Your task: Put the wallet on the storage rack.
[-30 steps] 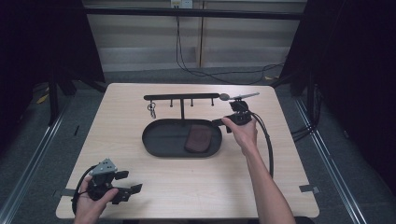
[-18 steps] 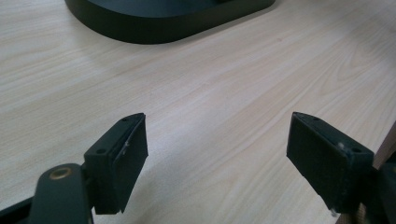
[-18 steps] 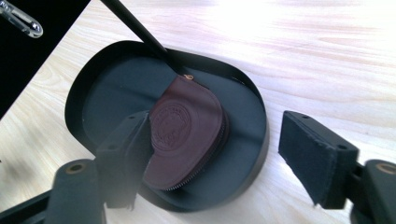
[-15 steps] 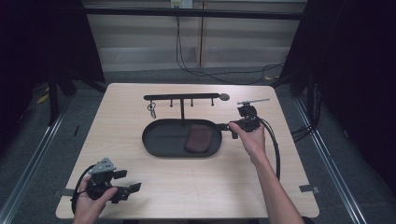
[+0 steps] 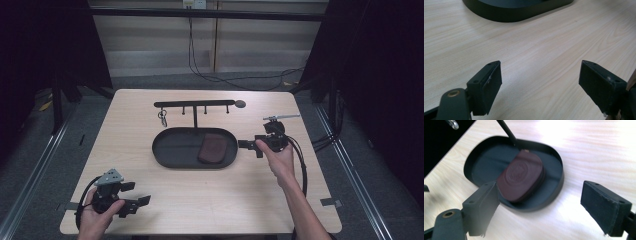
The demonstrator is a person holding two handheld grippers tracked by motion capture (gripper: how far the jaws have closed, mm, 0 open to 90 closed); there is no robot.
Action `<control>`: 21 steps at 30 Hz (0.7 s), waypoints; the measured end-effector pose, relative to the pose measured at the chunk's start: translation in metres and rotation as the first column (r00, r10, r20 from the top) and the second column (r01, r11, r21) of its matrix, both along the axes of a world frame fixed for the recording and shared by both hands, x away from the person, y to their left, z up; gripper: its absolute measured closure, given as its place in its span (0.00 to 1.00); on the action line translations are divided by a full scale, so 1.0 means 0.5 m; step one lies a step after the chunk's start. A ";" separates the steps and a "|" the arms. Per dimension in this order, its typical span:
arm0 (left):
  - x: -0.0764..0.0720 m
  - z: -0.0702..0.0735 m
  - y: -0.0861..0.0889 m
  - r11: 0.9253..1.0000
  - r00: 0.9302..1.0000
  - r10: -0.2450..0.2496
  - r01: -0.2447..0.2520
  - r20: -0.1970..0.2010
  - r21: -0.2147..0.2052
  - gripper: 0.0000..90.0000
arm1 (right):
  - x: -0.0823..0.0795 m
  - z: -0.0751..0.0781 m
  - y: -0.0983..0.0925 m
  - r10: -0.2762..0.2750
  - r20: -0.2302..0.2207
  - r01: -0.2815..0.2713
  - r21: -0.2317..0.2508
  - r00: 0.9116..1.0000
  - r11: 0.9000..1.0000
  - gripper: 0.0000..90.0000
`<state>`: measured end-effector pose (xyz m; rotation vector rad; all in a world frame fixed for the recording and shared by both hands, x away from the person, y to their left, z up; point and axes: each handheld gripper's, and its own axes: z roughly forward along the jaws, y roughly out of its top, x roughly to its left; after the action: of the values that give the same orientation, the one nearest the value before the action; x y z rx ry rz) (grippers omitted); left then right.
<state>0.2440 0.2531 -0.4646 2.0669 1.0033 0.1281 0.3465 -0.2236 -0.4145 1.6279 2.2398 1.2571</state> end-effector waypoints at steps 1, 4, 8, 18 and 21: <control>0.000 0.000 0.000 1.000 1.000 0.002 -0.002 -0.001 0.002 0.21 | -0.003 -0.001 -0.002 -0.004 -0.003 0.004 -0.003 1.000 1.000 0.16; 0.001 0.000 0.001 1.000 1.000 0.004 -0.004 -0.002 0.003 0.21 | -0.018 0.001 -0.012 -0.002 0.011 0.002 -0.008 1.000 1.000 0.16; 0.001 0.000 0.003 1.000 1.000 0.019 -0.019 0.002 -0.002 0.21 | -0.043 0.003 -0.024 -0.002 0.012 0.002 -0.015 1.000 1.000 0.17; 0.002 -0.001 0.009 0.999 0.999 0.053 -0.053 -0.006 0.009 0.21 | -0.121 -0.014 -0.060 -0.034 0.052 0.035 -0.025 0.998 0.999 0.22; 0.002 -0.002 0.007 0.999 0.999 0.052 -0.052 -0.013 0.008 0.21 | -0.146 -0.023 -0.070 -0.048 0.058 0.050 -0.033 0.997 0.998 0.24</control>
<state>0.2448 0.2567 -0.4656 2.0516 1.0670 0.1459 0.2733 -0.2589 -0.4262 1.6035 2.1625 1.2311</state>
